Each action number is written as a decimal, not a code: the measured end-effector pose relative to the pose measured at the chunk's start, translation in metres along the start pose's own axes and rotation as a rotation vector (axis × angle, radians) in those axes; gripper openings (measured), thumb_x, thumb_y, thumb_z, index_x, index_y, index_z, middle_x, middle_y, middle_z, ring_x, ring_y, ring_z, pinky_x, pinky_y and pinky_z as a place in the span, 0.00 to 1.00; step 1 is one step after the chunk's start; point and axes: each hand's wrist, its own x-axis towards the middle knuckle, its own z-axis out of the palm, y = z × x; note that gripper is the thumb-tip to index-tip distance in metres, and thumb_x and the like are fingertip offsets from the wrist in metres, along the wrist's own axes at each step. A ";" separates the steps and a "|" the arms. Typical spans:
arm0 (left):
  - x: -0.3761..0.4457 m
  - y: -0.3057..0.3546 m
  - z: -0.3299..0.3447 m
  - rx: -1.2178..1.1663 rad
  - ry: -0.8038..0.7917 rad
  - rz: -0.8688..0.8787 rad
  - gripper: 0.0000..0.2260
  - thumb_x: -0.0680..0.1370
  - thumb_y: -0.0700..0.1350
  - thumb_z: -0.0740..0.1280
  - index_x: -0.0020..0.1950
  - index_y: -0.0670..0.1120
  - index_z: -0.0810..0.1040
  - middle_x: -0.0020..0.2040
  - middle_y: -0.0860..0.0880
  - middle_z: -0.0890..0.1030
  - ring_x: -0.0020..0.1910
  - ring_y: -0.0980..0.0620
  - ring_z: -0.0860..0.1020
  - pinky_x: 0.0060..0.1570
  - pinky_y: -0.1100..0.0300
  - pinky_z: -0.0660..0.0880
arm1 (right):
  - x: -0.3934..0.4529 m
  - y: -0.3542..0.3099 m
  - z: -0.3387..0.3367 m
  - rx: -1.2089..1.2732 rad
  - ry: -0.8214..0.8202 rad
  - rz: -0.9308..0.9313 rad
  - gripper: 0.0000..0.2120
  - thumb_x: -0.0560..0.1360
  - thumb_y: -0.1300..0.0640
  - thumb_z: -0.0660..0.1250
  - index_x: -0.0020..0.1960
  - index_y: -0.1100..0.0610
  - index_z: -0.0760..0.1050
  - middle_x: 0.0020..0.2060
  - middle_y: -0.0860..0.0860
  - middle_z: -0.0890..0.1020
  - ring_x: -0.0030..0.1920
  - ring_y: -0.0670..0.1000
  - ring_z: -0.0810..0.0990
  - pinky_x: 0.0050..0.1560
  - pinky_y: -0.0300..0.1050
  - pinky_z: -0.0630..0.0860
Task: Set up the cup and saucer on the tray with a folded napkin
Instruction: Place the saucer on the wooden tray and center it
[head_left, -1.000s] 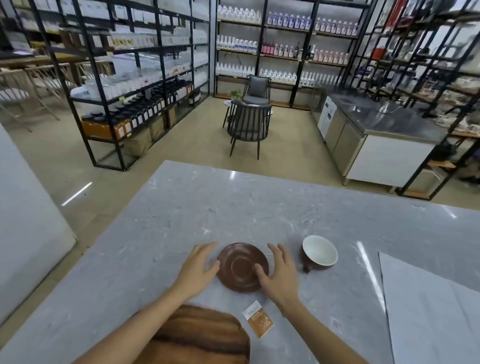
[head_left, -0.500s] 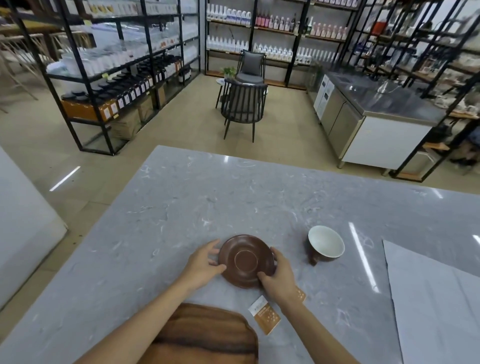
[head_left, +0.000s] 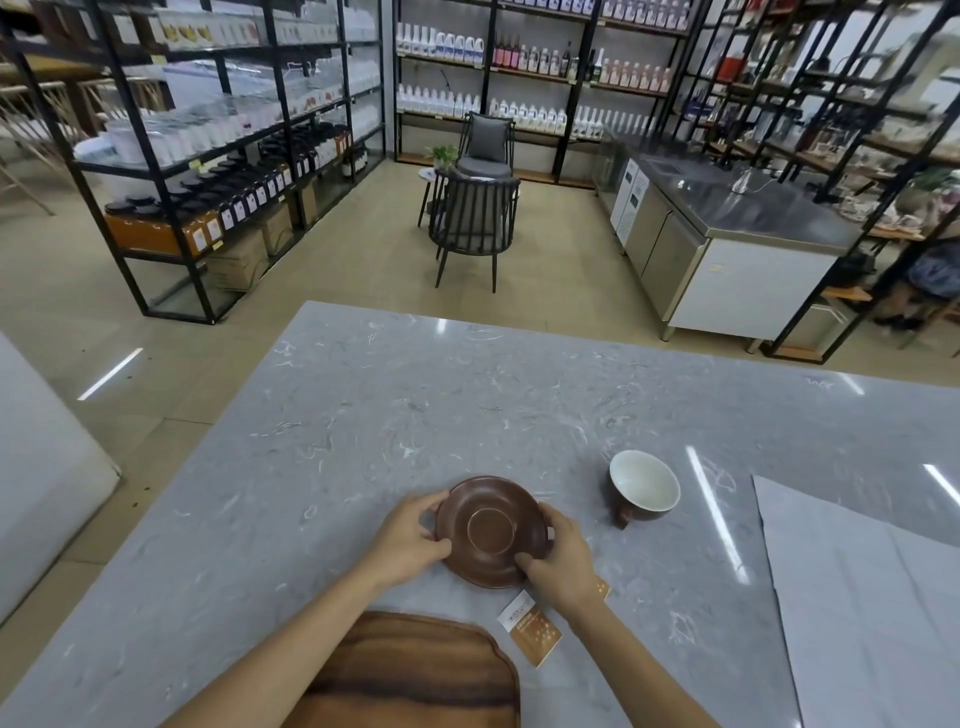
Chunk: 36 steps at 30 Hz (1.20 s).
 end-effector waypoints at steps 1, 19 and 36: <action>-0.003 0.000 0.000 -0.012 0.002 0.009 0.32 0.73 0.34 0.73 0.75 0.50 0.70 0.65 0.49 0.74 0.39 0.57 0.83 0.44 0.66 0.80 | -0.003 -0.001 -0.002 0.013 0.004 -0.007 0.34 0.66 0.63 0.75 0.71 0.51 0.71 0.54 0.44 0.71 0.62 0.51 0.76 0.61 0.41 0.74; -0.097 0.018 -0.025 -0.103 0.085 0.042 0.28 0.75 0.39 0.73 0.70 0.62 0.71 0.63 0.58 0.74 0.51 0.48 0.82 0.57 0.53 0.82 | -0.075 -0.025 -0.018 0.155 -0.049 -0.128 0.36 0.69 0.61 0.78 0.73 0.48 0.68 0.63 0.47 0.72 0.56 0.46 0.79 0.59 0.40 0.78; -0.206 -0.036 -0.011 -0.056 0.229 -0.110 0.27 0.77 0.40 0.71 0.73 0.59 0.72 0.67 0.62 0.76 0.52 0.57 0.82 0.50 0.67 0.78 | -0.173 0.003 0.025 0.311 -0.193 -0.119 0.36 0.68 0.70 0.77 0.70 0.49 0.72 0.59 0.40 0.79 0.52 0.35 0.82 0.46 0.24 0.75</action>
